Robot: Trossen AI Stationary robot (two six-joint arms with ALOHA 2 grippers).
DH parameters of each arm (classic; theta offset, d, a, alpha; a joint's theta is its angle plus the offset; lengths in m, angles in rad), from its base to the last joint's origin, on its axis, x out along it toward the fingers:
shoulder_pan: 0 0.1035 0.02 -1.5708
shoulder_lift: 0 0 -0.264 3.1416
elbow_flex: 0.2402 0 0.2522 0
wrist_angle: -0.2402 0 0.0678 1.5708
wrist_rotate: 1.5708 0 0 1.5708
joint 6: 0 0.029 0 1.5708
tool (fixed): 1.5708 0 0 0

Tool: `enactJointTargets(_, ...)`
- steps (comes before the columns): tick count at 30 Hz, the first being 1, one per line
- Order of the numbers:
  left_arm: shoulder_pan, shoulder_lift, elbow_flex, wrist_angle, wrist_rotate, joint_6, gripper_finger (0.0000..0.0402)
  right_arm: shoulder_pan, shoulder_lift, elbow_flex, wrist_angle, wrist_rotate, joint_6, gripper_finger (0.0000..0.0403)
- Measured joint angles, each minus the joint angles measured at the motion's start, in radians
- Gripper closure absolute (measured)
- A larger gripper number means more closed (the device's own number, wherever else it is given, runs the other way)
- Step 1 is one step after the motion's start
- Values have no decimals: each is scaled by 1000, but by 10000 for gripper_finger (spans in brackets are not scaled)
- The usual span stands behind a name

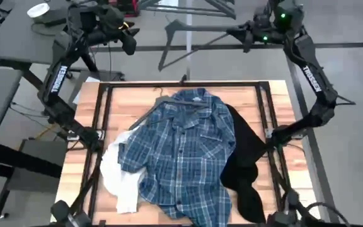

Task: Hang clothes
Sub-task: Unhang the hanger from the rack and put it on the table

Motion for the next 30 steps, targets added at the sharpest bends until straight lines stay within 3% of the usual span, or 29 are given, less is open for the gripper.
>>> enactJointTargets(7, -12, -39, 0, -20, -2, -25, 271, 117, 3, -181, 79, 15, 191, 373)
enactJointTargets(17, -57, -65, 0, -44, -2, -92, 271, 299, 4, -637, 695, 160, 560, 373)
enactJointTargets(23, -71, -64, 0, -101, -2, -95, 271, 351, 4, -803, 695, 158, 646, 340)
enactJointTargets(30, -75, -64, 0, -92, -2, -92, 271, 411, 3, -855, 660, 159, 660, 280)
